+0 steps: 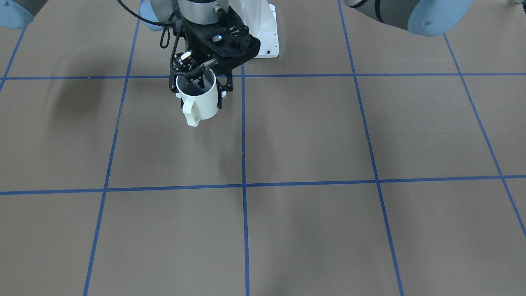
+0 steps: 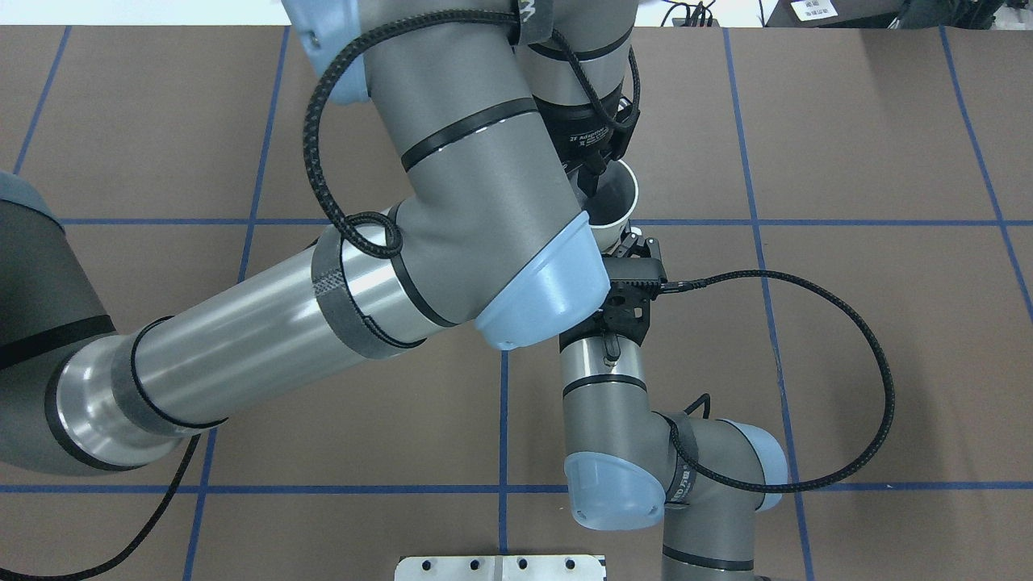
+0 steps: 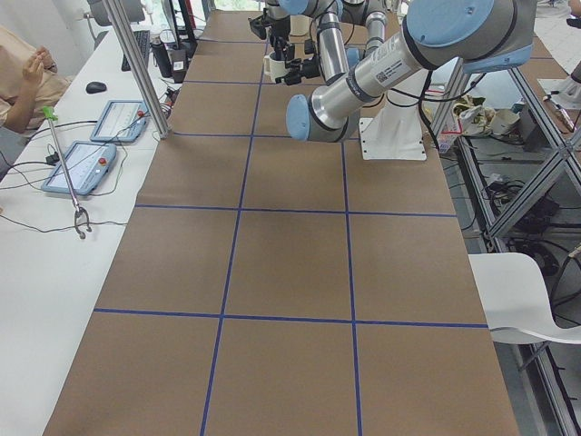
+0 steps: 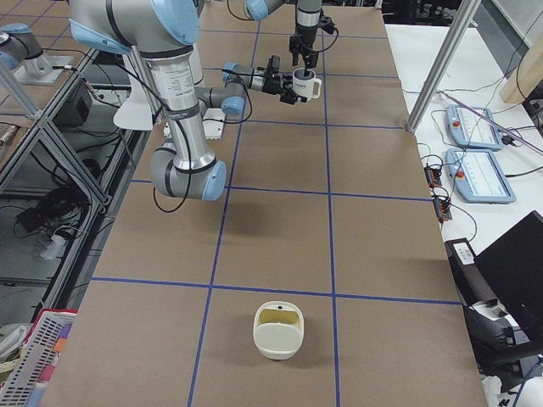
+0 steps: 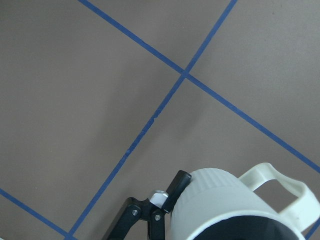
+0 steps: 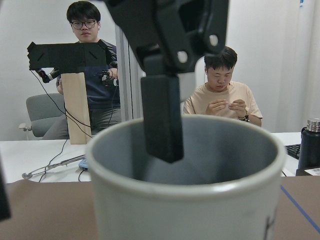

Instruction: Left arm hands cup to right arm to dump lemon

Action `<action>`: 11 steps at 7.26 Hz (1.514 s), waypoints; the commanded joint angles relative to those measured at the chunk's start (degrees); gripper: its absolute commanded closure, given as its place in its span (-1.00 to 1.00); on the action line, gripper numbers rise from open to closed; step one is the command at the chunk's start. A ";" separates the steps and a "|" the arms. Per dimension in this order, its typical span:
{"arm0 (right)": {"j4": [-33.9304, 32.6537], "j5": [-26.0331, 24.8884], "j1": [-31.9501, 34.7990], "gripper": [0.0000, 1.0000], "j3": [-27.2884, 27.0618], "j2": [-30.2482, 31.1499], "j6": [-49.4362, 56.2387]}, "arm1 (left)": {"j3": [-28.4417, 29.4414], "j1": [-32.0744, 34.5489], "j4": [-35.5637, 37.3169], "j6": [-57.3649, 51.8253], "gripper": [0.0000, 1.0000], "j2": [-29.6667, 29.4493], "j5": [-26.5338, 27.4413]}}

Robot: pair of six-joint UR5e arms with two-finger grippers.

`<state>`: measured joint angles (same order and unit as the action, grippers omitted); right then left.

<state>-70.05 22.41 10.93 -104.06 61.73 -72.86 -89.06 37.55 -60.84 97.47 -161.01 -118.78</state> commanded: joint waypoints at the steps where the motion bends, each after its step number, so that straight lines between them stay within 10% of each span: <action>1: 0.00 0.00 -0.03 0.34 -0.09 -0.03 0.00 | -0.06 -0.20 0.02 0.00 -0.12 -0.09 0.04; 11: 0.17 0.26 0.05 0.34 -0.45 0.06 0.00 | -0.15 -0.64 0.02 0.00 0.32 -0.09 0.13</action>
<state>-69.95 22.64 10.99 -104.47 61.79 -72.85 -89.21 36.97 -60.82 97.47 -161.10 -118.65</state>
